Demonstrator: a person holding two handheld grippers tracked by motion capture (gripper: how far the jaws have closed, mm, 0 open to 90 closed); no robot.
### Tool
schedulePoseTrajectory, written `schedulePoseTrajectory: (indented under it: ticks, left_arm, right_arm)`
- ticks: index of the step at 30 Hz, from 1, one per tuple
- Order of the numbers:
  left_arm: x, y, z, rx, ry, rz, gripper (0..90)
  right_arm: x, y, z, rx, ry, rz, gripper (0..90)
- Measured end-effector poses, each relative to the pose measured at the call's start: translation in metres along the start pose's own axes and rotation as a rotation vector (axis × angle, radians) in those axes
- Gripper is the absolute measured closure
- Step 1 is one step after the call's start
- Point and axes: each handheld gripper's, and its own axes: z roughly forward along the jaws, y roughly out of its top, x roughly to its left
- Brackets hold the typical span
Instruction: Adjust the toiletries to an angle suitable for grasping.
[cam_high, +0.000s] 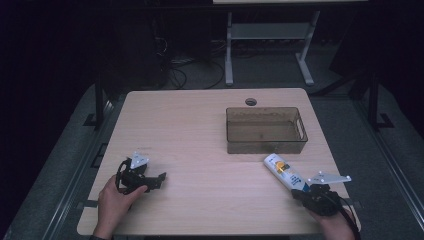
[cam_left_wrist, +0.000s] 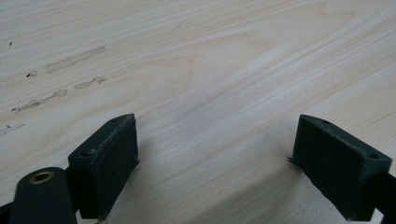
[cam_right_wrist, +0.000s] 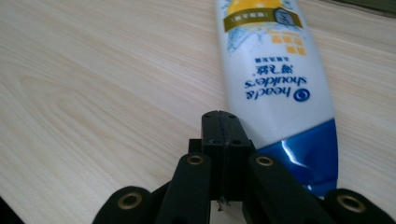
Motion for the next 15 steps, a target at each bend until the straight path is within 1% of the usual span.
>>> schedulePoseTrajectory:
  ticks: [2, 4, 5, 10, 13, 15]
  left_arm:
    - [0.000, 0.000, 0.000, 0.000, 0.000, 0.000, 12.8]
    - [0.000, 0.000, 0.000, 0.000, 0.000, 0.000, 12.9]
    - [0.000, 0.000, 0.000, 0.000, 0.000, 0.000, 12.8]
    - [0.000, 0.000, 0.000, 0.000, 0.000, 0.000, 12.9]
    - [0.000, 0.000, 0.000, 0.000, 0.000, 0.000, 12.8]
    - [0.000, 0.000, 0.000, 0.000, 0.000, 0.000, 12.8]
  right_arm:
    - [-0.004, -0.001, -0.002, 0.003, -0.008, 0.017, 89.8]
    - [-0.008, -0.003, -0.003, -0.001, -0.016, 0.022, 89.9]
    - [-0.008, -0.003, -0.003, -0.001, -0.016, 0.022, 89.9]
    - [-0.020, -0.006, -0.007, -0.003, -0.043, 0.046, 89.9]
    - [-0.024, -0.007, -0.008, 0.000, -0.052, 0.059, 89.9]
    - [-0.029, -0.007, -0.010, 0.000, -0.071, 0.069, 89.9]
